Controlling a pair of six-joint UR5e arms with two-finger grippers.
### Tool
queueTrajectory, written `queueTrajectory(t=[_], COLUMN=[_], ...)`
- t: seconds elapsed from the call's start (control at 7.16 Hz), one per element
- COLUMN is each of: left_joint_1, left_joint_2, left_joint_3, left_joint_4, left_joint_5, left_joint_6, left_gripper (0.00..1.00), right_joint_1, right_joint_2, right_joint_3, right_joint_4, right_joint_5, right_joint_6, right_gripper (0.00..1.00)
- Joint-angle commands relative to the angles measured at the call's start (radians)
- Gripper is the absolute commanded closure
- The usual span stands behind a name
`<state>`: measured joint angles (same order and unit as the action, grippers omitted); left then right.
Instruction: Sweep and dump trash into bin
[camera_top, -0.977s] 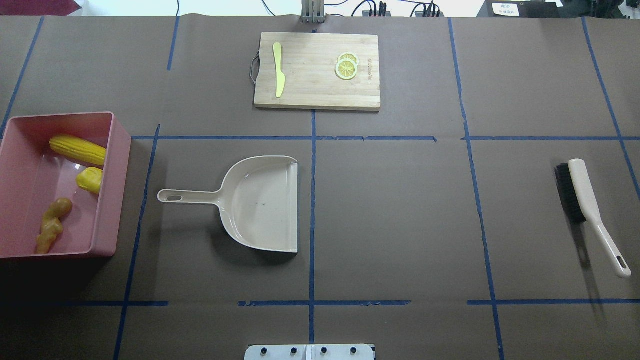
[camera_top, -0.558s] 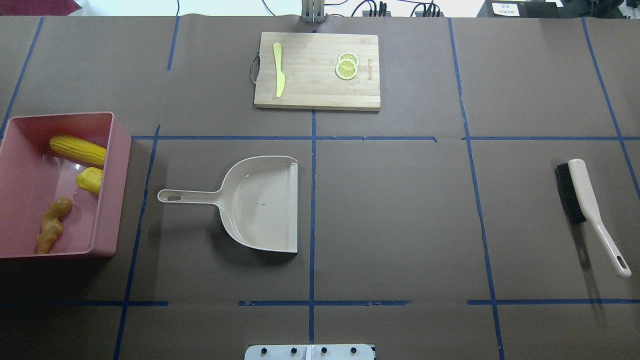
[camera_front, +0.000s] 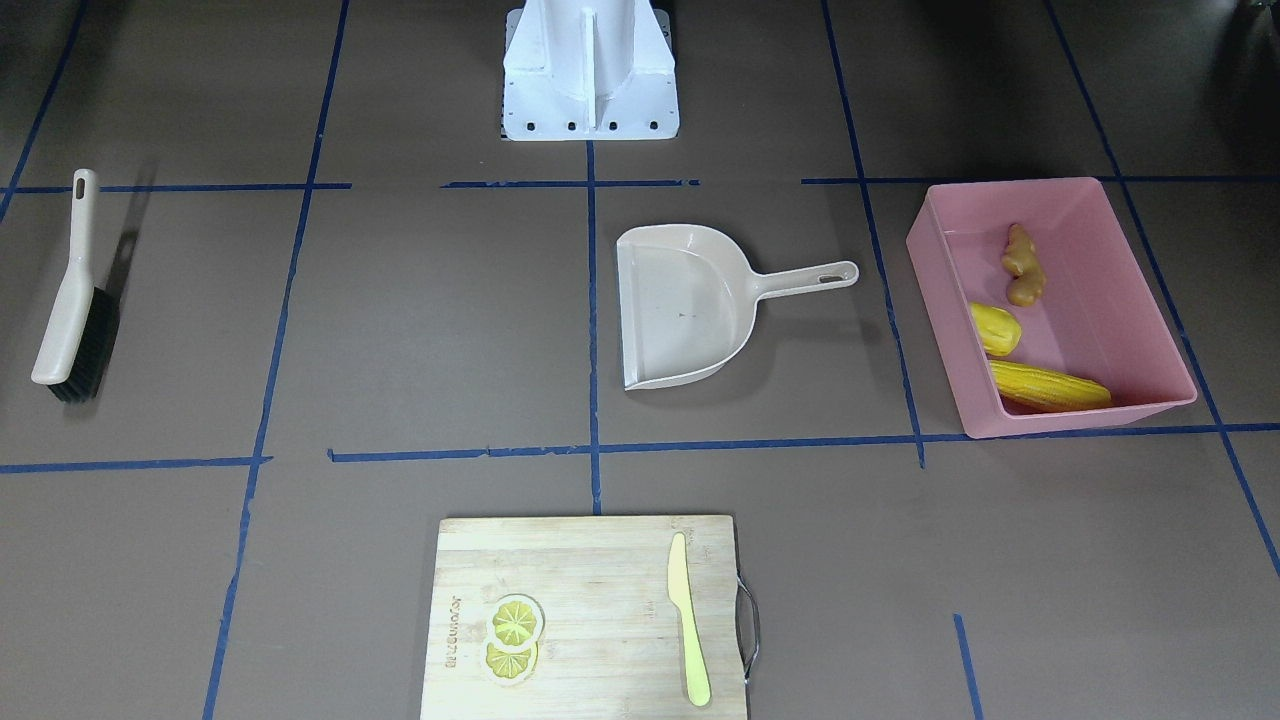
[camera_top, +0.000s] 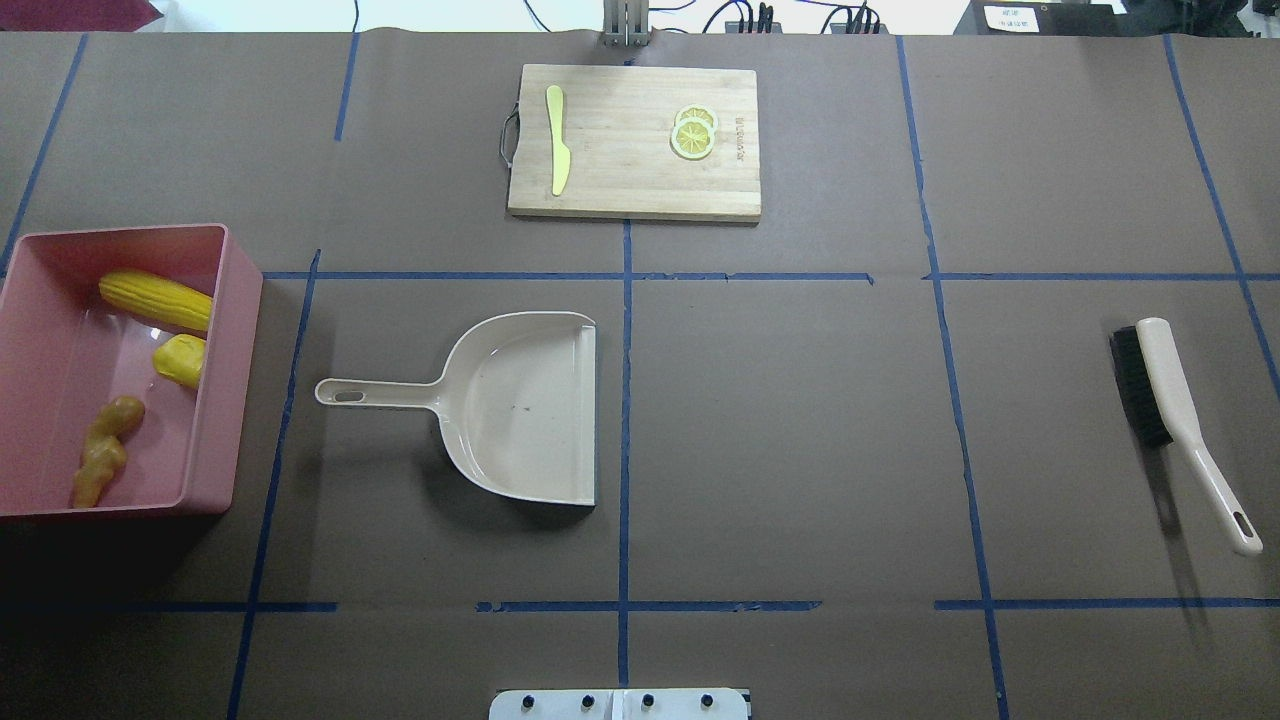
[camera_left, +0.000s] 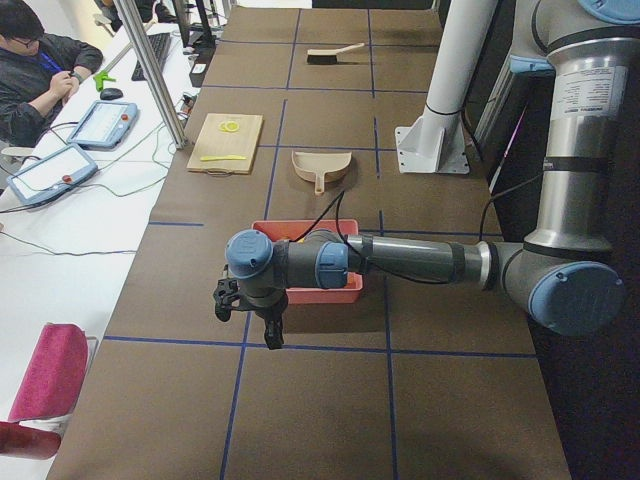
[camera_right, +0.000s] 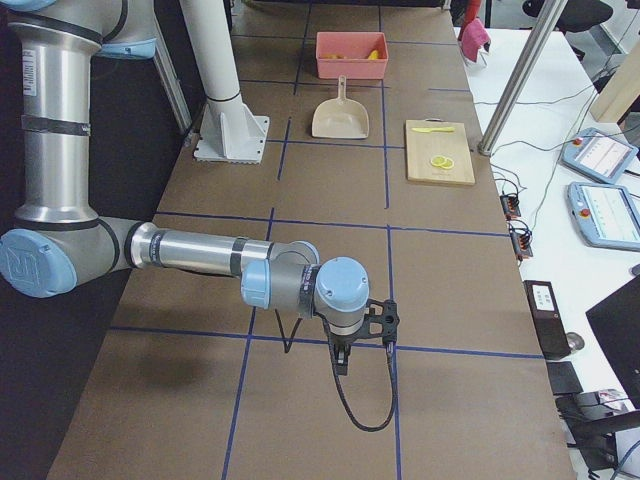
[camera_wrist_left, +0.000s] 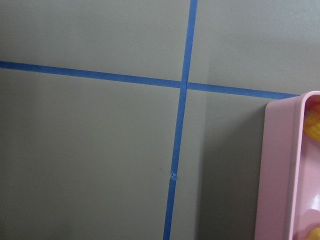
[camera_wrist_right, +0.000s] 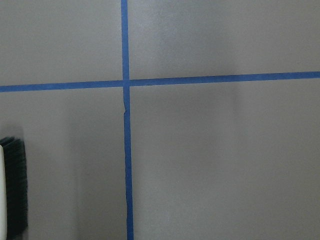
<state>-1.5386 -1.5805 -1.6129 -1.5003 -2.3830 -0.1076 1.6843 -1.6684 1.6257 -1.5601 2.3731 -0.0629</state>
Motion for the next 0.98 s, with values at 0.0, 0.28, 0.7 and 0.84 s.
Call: queueTrajectory(t=[0.0,0.28,0.7,0.84], left_joint_1=[0.000,0.000,0.000,0.000], left_joint_2=[0.019,0.039,0.039,0.039], left_joint_3=[0.005,0.013,0.013,0.011], left_joint_4=[-0.052,-0.093,-0.090,-0.090], left_joint_5=[0.004,0.004,0.004,0.004], left_joint_6=[0.002,0.046,0.048,0.048], left_gripper=[0.00,0.00,0.00,0.00], right_joint_1=[0.000,0.000,0.000,0.000], right_joint_2=[0.002,0.002,0.002,0.002], right_joint_3=[0.000,0.000,0.000,0.000], right_joint_4=[0.000,0.000,0.000,0.000], right_joint_5=[0.000,0.000,0.000,0.000], right_joint_6=[0.000,0.000,0.000,0.000], right_gripper=[0.00,0.00,0.00,0.00])
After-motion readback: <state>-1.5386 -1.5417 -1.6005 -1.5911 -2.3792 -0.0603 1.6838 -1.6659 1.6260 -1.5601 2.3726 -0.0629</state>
